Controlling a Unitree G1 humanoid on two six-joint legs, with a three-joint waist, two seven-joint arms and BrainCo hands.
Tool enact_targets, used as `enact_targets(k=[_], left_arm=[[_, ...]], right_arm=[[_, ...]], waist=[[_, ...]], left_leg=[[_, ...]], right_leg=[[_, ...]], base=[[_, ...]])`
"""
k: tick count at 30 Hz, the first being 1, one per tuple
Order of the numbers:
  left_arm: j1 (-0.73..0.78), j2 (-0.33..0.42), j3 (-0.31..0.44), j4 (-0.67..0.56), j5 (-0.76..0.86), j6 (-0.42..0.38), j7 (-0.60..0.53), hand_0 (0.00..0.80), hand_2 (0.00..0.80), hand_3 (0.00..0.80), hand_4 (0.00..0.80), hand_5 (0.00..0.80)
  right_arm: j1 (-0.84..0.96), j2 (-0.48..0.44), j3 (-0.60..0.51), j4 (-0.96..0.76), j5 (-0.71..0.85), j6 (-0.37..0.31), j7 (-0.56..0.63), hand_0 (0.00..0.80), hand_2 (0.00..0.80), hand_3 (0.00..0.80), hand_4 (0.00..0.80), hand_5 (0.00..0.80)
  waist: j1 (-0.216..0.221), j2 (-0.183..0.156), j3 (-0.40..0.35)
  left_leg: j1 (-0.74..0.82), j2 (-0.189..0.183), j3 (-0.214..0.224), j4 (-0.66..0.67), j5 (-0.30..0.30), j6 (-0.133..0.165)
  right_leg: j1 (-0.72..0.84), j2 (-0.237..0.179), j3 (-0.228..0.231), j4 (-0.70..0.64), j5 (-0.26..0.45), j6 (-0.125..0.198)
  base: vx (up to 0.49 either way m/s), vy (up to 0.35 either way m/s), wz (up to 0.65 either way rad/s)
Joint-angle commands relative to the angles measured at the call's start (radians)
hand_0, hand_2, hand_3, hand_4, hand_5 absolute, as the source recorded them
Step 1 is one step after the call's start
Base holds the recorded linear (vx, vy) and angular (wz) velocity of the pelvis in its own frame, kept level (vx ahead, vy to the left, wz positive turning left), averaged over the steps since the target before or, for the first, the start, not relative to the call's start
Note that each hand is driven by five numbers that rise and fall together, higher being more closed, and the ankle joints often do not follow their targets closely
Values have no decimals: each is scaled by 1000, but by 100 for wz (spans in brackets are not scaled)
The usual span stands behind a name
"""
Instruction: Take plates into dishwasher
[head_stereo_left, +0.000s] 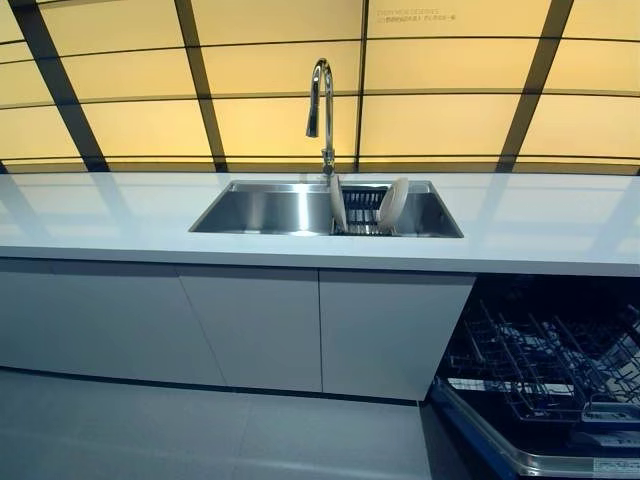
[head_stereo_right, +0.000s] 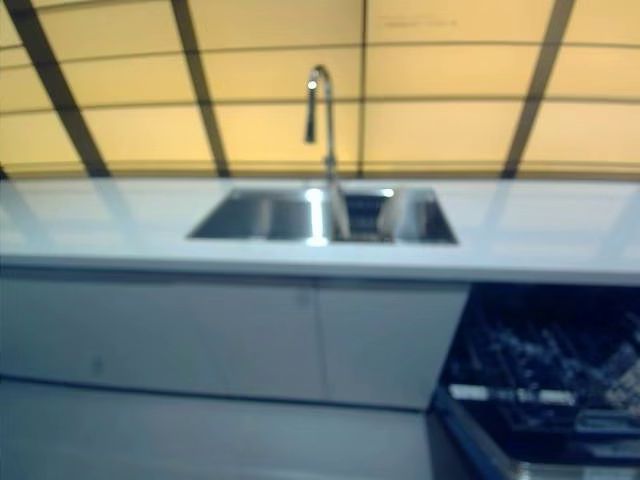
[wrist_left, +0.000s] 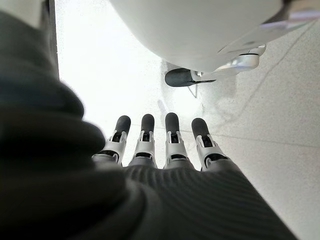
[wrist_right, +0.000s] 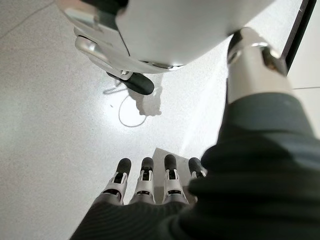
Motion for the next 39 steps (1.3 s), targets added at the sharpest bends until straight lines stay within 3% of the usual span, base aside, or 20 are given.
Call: enact_targets(k=[1,12,39], left_arm=[[-72,-20,27,55,5,-21,-19,0,0,0,0,0],[-98,-16,-9,39,55,-1,-52,0,0,0,0,0],[-114,4,-2,25,72,1,-28,0,0,0,0,0]], right_arm=[[-77,25,25,50,-20,16,33,0,0,0,0,0],[-79,32,41,48,-57,98,7,0,0,0,0,0],[-98,30,61,20,-75,112,12,0,0,0,0,0]], waist=[[27,-28,36],[16,-29,37],[10,-37,36]], left_leg=[[30,-123,23,5,-84,106],[37,-119,33,5,-88,109],[33,-110,40,5,-87,113]], right_leg=[[-22,13,39,62,-61,36],[-23,18,69,58,-49,40],[-33,29,84,86,-69,31]], base=[[-21,1,6],[-11,1,2],[-3,-17,0]])
